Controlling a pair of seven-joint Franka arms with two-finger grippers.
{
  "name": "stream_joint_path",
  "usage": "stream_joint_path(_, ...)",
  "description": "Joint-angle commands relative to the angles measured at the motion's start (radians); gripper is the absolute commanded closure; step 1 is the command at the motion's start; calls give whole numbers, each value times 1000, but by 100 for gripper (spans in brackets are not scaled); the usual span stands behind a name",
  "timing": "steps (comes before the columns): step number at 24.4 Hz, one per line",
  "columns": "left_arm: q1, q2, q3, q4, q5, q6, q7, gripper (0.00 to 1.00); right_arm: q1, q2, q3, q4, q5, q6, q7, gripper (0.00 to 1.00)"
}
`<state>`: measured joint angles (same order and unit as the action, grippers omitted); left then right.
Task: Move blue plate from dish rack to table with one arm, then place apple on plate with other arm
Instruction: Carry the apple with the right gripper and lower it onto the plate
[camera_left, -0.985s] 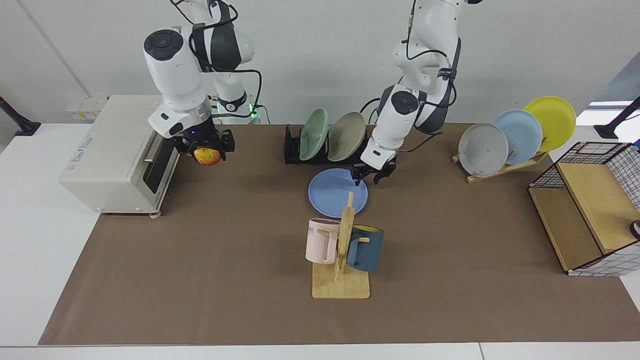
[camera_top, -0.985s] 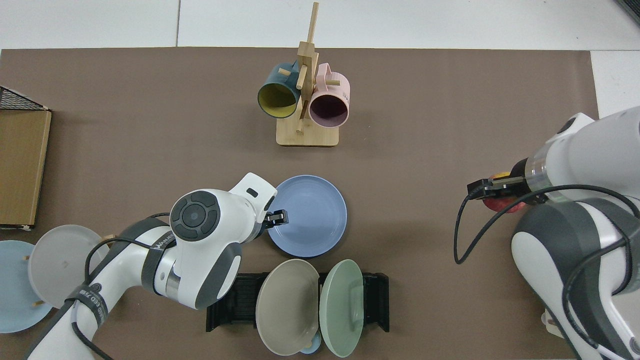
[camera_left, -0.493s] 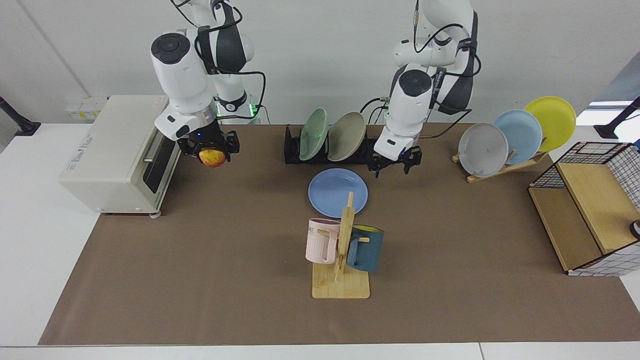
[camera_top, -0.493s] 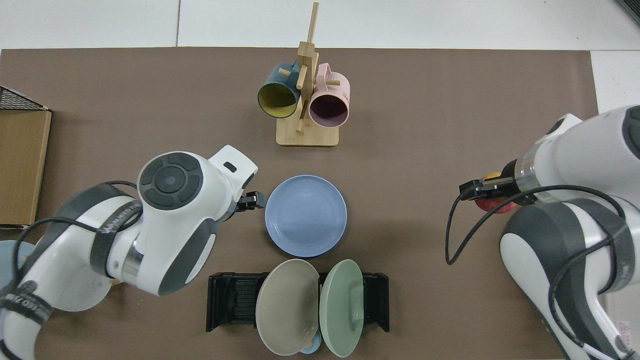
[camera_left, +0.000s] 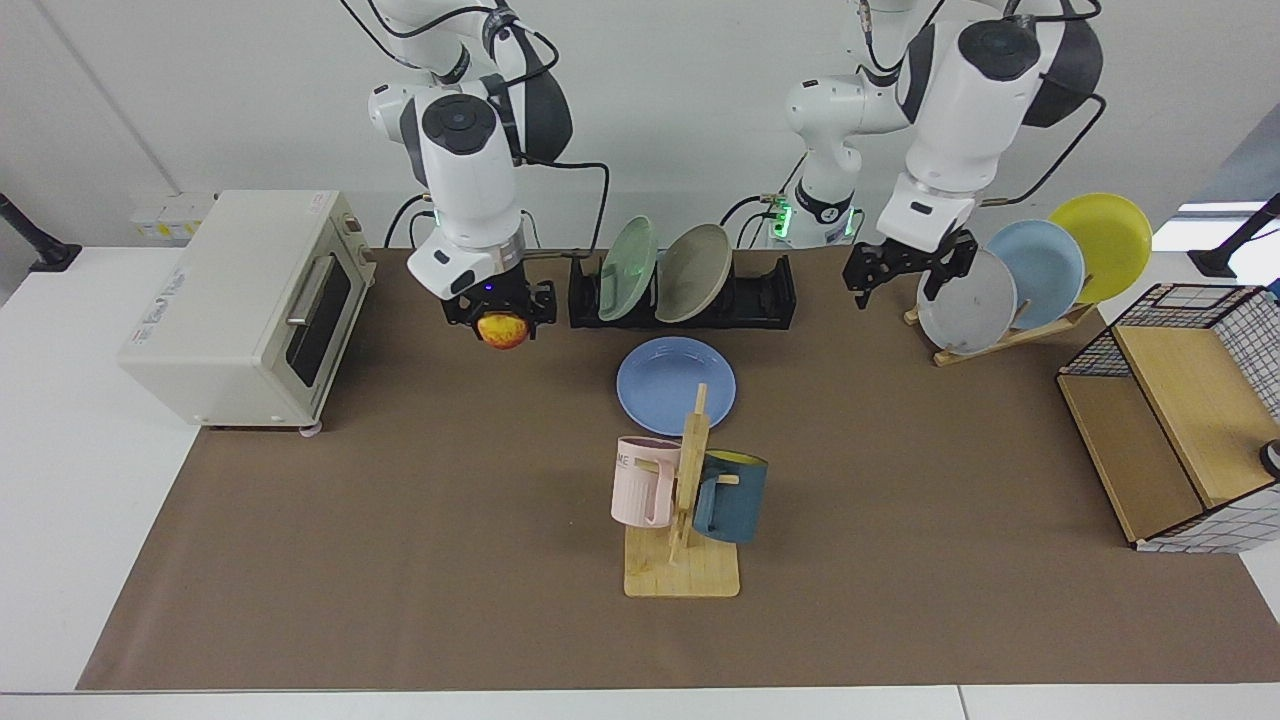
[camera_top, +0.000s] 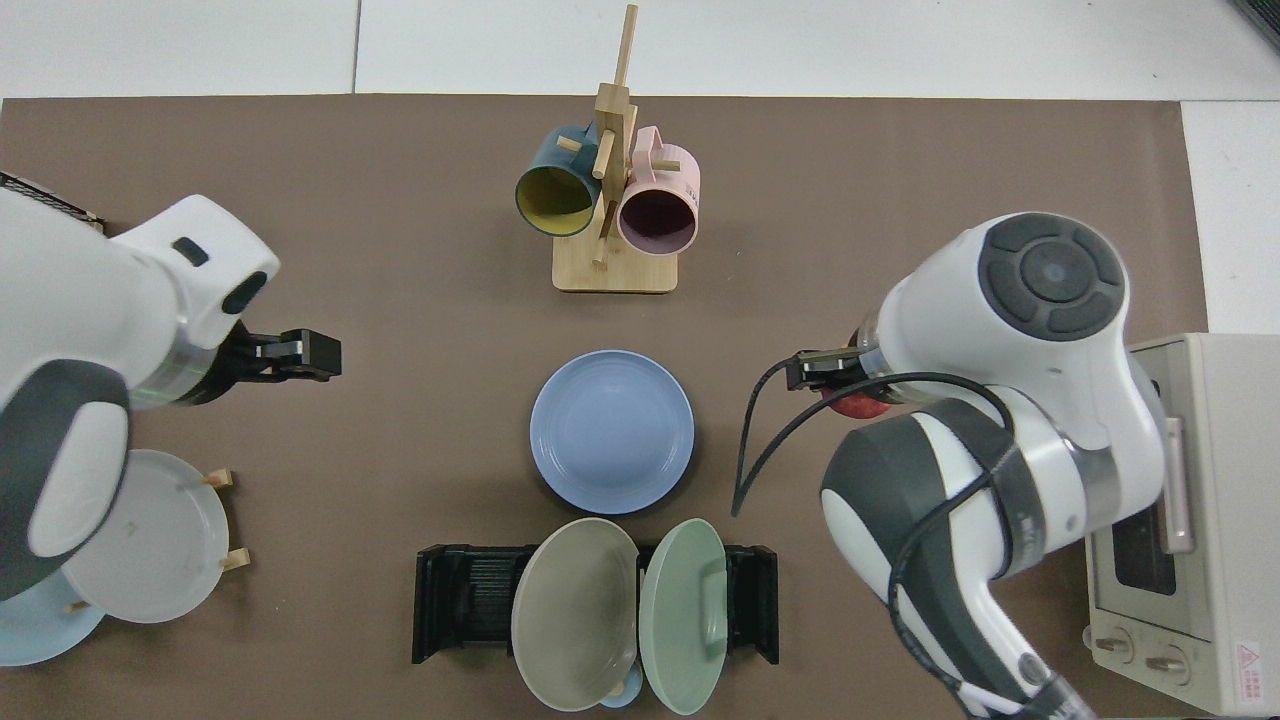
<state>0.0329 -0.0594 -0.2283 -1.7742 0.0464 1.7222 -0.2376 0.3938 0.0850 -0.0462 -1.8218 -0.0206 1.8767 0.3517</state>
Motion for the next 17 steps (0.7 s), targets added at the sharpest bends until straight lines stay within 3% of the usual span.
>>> stream_joint_path(1, -8, -36, 72, 73, -34, -96, 130, 0, 66, 131, -4, 160, 48, -7, 119, 100)
stream_joint_path(8, 1, -40, 107, 78, -34, -95, 176, 0, 152, 251, -3, 289, 56, 4, 243, 100)
stream_joint_path(17, 2, -54, 116, 67, -34, -87, 189, 0, 275, 344, -4, 283, 53, 128, 397, 100)
